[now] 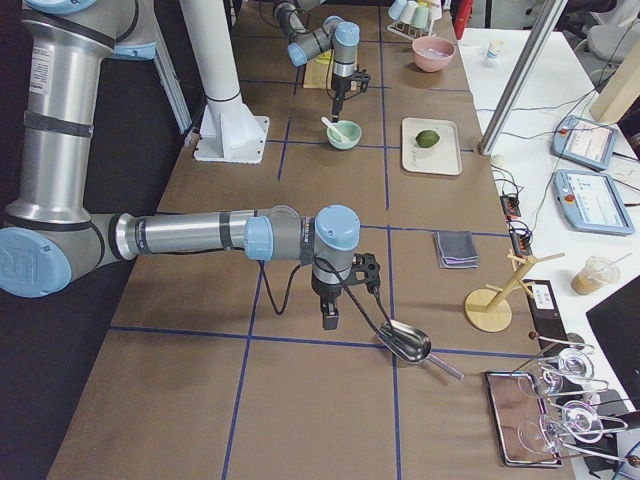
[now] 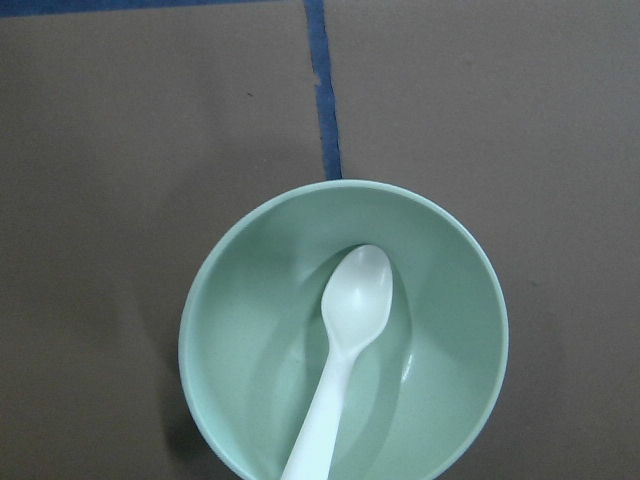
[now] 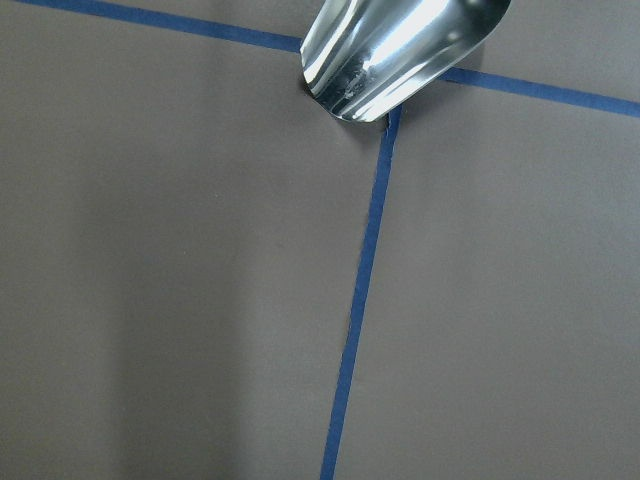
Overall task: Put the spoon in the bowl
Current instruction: 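Open the left gripper and lift away from the bowl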
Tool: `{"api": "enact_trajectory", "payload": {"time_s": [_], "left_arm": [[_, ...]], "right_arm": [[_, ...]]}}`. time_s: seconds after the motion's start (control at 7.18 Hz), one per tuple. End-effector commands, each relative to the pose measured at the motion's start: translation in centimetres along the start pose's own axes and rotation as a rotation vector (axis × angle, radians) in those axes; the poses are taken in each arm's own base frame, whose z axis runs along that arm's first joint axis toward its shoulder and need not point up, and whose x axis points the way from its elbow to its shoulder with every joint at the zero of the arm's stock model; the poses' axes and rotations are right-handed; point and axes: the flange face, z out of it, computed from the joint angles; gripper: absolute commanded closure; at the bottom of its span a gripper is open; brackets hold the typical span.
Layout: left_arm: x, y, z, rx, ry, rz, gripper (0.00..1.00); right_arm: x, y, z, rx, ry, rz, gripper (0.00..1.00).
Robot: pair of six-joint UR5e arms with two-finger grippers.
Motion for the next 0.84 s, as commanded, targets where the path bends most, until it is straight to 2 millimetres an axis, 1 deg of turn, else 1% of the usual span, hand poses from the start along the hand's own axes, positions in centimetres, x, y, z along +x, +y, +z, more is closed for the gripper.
{"api": "enact_trajectory", "payload": {"time_s": [0.0,0.14,0.28,0.42,0.56,0.7], "left_arm": [[-10.8,-1.7,-1.9,-0.011,-0.030,0.088,0.00],[-16.7,-3.2,-3.7,0.001,-0.053,0.138,0.00],[-23.6,-4.9,-6.1,0.001,-0.067,0.220,0.00],[-31.7,-5.3,-8.8,-0.013,-0.052,0.240,0.00],[-40.6,-4.5,-12.1,-0.012,-0.019,0.185,0.00],[-48.8,-2.9,-15.7,0.024,-0.022,0.148,0.00]], "right_arm": [[0.3,0.2,0.3,-0.007,0.000,0.002,0.00],[0.5,0.3,0.6,-0.011,-0.001,0.010,0.00],[0.6,0.3,0.7,-0.015,-0.002,0.013,0.00],[0.6,0.2,0.7,-0.014,-0.002,0.013,0.00],[0.6,0.2,0.7,-0.015,-0.002,0.015,0.00],[0.7,0.2,0.8,-0.016,-0.002,0.016,0.00]]}}
